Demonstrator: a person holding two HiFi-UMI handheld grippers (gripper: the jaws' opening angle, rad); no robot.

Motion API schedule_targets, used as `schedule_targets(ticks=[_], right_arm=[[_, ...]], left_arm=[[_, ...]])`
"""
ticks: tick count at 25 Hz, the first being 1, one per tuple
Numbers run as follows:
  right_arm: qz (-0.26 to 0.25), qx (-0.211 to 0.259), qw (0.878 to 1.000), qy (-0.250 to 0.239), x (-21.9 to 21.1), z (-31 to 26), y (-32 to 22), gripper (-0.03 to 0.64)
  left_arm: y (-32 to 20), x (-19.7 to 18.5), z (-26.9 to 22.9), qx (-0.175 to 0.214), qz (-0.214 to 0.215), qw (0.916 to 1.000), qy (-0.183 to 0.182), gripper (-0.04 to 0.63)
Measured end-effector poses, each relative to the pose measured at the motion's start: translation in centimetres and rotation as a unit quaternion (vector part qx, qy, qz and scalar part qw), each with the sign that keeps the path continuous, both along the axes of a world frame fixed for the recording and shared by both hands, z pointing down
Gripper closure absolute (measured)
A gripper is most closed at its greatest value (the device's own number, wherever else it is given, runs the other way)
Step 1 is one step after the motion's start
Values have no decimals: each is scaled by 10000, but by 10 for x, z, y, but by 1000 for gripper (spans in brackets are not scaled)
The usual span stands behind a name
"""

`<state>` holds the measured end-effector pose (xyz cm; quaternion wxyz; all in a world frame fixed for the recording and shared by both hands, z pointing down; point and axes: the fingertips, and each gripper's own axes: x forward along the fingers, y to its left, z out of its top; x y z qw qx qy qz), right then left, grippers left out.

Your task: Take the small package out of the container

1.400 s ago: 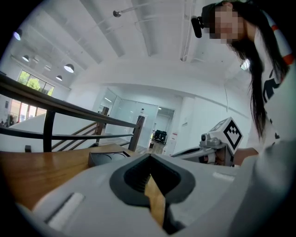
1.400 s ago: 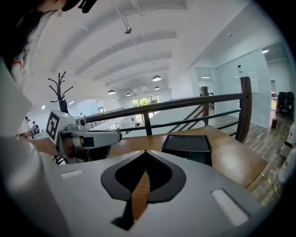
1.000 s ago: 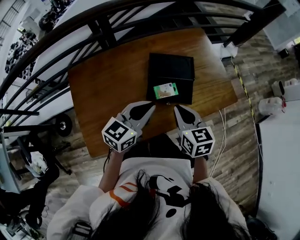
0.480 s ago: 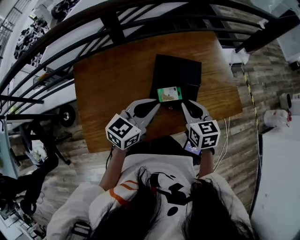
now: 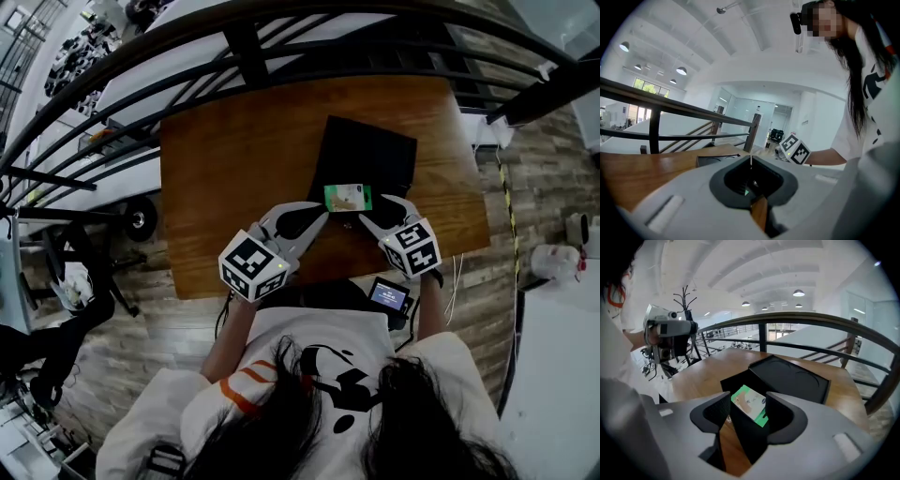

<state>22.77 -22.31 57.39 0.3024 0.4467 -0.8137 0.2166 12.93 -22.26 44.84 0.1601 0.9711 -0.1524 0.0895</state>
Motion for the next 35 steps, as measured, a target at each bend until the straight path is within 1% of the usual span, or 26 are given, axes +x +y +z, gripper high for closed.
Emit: schedule_targets(ticks=[4,7,9,12,15,17,19,24,27,29,32,35], right_arm=[[-643,-176,9975,224,-3,21,-16,310],[-1059,-327,9933,317,-5,36,-26,291],[-1419,-464,9878,434,-7,47,-29,287],[-2015,-666,9747,702,-9,62,-27,254],[-2651,-710,9558,1059,-14,71,-23,210],[-2990,-648,9432,1297,-20,75,-22,220],[-3167,-604,9345,1511,-23,78,-22,233],[-3366,-467,9176,2062,-29,89,-26,259],[-3539,-322,9001,2520,-31,97,-29,266],[-3655,-305,8879,2778,-31,102,-29,272],[-3778,-388,8767,2953,-34,106,-28,279],[-3839,-493,8714,3015,-36,108,-28,281]], left_arm=[[-4,-2,2,-6,-100,9999,-35,594],[-7,-3,4,-20,-160,9999,-57,595],[-9,-3,4,-13,-197,9998,-55,594],[-10,-3,4,-8,-234,9997,-54,595],[-9,-5,7,-33,-258,9996,-88,595],[-8,-6,9,-48,-302,9995,-119,594],[-8,-7,9,-61,-355,9993,-139,595],[-11,-12,10,-88,-502,9986,-166,594],[-11,-17,12,-111,-577,9981,-193,594],[-10,-20,13,-116,-606,9979,-203,594],[-7,-25,13,-122,-651,9976,-206,594],[-8,-31,14,-115,-718,9971,-203,594]])
